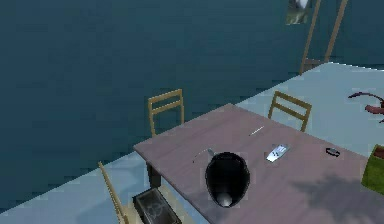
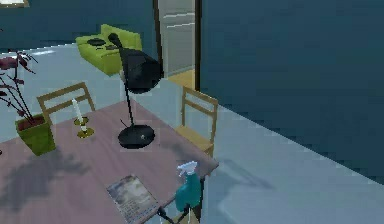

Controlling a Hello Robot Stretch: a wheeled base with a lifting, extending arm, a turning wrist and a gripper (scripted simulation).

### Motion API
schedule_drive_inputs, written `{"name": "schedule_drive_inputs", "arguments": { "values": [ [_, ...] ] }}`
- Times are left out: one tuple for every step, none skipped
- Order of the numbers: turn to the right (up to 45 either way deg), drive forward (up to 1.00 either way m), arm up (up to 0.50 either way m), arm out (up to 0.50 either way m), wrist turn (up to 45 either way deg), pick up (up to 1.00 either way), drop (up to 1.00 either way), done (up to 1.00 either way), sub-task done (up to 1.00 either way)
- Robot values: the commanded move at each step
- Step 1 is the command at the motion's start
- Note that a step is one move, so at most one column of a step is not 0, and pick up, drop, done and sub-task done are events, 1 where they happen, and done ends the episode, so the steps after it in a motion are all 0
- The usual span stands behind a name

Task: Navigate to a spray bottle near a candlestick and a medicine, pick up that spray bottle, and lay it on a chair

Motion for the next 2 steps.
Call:
{"name": "schedule_drive_inputs", "arguments": {
  "values": [
    [0.0,0.00,0.00,0.00,0.0,0.00,1.00,0.00,0.00],
    [0.0,0.00,0.10,0.00,0.0,0.00,0.00,0.00,0.00]
  ]
}}
